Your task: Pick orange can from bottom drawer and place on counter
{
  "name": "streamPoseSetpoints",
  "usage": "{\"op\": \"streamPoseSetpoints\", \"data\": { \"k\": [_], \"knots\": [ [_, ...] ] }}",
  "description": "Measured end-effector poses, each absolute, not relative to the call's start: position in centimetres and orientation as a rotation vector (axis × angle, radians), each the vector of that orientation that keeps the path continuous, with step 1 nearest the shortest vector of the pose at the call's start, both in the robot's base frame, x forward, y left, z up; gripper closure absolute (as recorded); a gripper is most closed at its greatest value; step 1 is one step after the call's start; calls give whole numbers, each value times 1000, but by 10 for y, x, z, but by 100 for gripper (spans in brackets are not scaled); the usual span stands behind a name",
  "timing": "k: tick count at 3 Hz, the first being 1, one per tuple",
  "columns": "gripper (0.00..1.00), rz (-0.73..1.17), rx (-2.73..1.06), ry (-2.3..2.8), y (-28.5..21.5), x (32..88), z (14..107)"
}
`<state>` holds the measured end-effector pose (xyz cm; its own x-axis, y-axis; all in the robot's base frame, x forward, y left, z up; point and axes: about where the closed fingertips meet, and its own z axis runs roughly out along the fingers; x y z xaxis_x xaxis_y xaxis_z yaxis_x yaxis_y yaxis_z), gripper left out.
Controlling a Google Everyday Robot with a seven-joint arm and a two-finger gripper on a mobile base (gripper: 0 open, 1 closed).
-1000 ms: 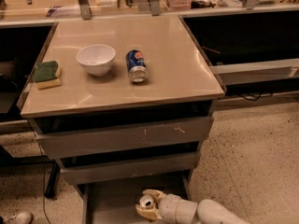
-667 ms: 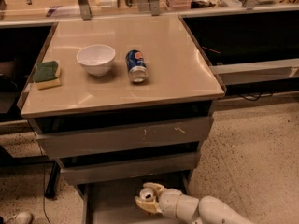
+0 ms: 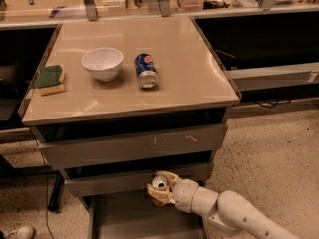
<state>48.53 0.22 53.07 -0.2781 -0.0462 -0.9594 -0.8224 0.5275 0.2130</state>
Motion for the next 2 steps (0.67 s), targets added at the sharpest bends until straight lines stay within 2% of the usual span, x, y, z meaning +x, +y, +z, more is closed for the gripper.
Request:
{"op": "streamPoseSetpoints", "data": {
  "k": [1,2],
  "knots": [
    [100,904,-740,1694,2,485,531],
    [100,857,-752,1674,-11,491,582]
  ]
}}
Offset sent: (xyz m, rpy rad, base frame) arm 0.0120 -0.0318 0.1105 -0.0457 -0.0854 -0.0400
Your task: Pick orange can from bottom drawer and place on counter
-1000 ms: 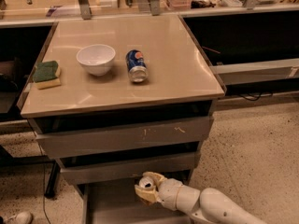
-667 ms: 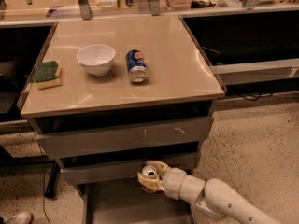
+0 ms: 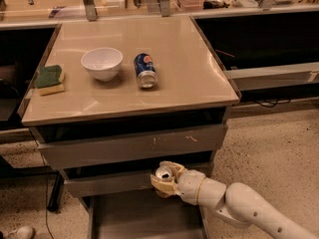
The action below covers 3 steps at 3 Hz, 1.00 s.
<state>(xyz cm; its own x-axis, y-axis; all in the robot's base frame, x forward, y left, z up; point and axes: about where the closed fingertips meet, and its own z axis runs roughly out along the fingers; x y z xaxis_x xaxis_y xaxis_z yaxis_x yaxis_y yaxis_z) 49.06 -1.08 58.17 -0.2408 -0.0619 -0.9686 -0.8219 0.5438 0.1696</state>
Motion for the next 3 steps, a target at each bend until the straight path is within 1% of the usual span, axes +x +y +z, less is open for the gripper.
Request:
{"op": "streamPoseSetpoints", "data": {
  "k": [2,3],
  "knots": [
    [100,697,-804,1663,-43,497,693],
    [100,652,-843,1661,-43,497,708]
  ]
}}
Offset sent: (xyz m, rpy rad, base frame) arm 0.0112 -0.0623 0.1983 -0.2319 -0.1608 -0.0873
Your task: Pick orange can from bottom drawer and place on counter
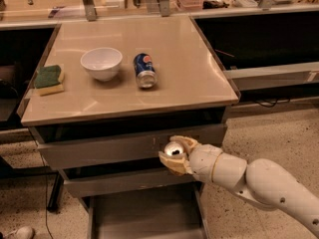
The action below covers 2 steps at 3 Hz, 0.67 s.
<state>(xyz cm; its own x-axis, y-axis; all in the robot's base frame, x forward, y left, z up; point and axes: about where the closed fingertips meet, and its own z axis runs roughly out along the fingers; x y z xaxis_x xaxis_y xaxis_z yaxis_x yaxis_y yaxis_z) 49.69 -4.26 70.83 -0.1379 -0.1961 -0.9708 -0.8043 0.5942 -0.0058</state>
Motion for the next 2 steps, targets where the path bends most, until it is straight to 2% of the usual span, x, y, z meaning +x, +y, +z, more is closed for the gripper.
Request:
{"op": "streamPoseSetpoints", "data": {
  "k": [2],
  "knots": [
    [100,631,-846,1643,-53,499,748]
  ]
}}
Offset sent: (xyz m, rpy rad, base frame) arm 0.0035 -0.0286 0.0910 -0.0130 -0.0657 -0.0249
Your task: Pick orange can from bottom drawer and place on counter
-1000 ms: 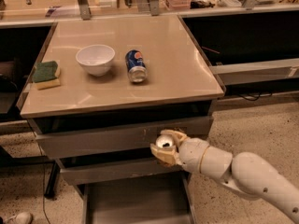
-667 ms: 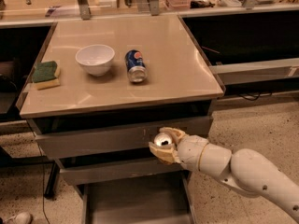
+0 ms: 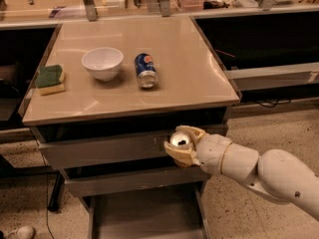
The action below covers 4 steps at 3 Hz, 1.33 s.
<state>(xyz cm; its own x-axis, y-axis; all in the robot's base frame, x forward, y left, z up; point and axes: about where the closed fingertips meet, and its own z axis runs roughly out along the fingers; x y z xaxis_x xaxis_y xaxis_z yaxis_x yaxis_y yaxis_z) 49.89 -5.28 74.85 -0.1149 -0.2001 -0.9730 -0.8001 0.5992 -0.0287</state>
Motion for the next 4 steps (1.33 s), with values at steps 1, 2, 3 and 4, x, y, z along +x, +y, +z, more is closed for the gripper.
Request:
{"op": "streamPoseSetpoints", "data": {
  "k": [1,2,3,4],
  "knots": [
    [100,555,-873,1616,-66,498,794],
    [100,484,-906,1598,-74,500,833],
    [100,417,-940,1529,-73,506,874],
    [100,413,-941,1523,-73,507,877]
  ]
}}
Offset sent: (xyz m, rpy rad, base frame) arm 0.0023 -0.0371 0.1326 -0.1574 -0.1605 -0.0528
